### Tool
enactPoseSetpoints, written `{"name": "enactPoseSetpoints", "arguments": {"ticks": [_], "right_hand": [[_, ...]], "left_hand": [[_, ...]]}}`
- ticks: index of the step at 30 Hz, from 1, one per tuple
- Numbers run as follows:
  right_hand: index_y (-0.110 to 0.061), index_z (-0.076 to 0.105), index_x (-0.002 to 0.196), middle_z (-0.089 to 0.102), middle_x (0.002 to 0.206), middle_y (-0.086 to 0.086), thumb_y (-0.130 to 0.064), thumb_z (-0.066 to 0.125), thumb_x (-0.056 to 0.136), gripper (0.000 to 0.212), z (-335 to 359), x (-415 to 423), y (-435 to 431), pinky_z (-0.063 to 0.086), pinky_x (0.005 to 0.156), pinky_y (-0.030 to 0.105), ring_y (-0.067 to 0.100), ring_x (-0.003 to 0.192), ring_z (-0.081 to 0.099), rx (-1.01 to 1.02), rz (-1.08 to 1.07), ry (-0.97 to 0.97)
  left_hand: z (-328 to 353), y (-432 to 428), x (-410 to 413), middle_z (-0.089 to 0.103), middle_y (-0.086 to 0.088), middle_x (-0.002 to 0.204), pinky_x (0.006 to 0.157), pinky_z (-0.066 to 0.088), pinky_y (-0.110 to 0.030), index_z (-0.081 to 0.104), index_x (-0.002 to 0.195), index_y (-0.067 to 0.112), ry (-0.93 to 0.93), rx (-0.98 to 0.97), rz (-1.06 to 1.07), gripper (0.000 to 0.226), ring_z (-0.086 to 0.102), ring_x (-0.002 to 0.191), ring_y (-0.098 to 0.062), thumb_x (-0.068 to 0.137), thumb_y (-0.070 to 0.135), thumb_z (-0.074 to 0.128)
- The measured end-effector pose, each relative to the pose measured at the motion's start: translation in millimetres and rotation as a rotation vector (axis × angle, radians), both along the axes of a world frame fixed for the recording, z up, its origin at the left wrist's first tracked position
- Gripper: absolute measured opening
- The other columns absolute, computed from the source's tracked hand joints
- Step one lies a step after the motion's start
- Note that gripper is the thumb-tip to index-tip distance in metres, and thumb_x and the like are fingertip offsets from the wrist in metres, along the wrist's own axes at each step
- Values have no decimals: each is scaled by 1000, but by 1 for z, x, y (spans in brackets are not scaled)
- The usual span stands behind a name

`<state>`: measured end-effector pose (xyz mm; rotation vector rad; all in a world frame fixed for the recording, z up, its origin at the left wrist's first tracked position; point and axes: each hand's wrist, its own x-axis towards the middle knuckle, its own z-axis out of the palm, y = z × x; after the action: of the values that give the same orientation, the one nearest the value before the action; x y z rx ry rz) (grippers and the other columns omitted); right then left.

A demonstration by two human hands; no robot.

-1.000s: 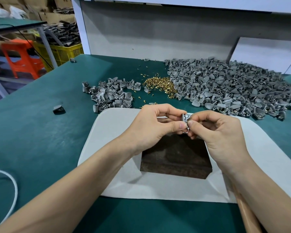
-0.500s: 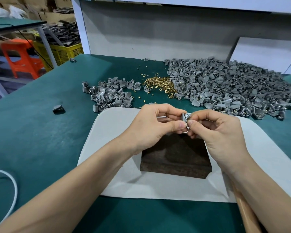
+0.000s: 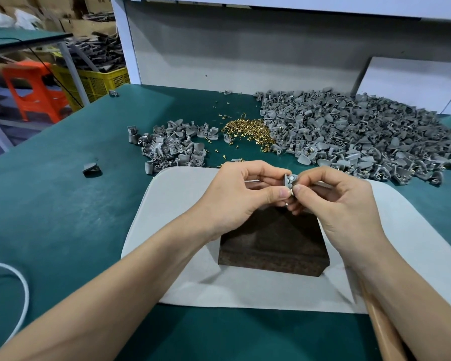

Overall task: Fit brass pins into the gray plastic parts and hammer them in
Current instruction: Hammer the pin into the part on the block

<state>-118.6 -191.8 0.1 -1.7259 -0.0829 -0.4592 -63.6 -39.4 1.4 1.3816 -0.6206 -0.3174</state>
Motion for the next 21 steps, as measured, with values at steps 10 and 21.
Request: {"name": "enactPoseSetpoints", "arguments": {"ticks": [10, 21], "right_hand": [[-7, 64, 80, 61, 59, 17, 6, 55, 88, 18, 8, -2, -9, 53, 52, 27, 19, 51, 61, -105, 33, -10], [-14, 67, 75, 63, 59, 12, -1, 62, 87, 19, 5, -1, -11, 51, 48, 25, 19, 48, 61, -168, 41, -20]], "left_hand": [[-1, 1, 2, 72, 1, 76, 66, 56, -21, 67, 96, 7, 29, 10, -5, 20, 69, 69, -12, 79, -5, 68], [0, 1, 1, 70, 2, 75, 68, 55, -22, 66, 97, 7, -1, 19, 23, 20, 68, 69, -13, 79, -3, 69]]}}
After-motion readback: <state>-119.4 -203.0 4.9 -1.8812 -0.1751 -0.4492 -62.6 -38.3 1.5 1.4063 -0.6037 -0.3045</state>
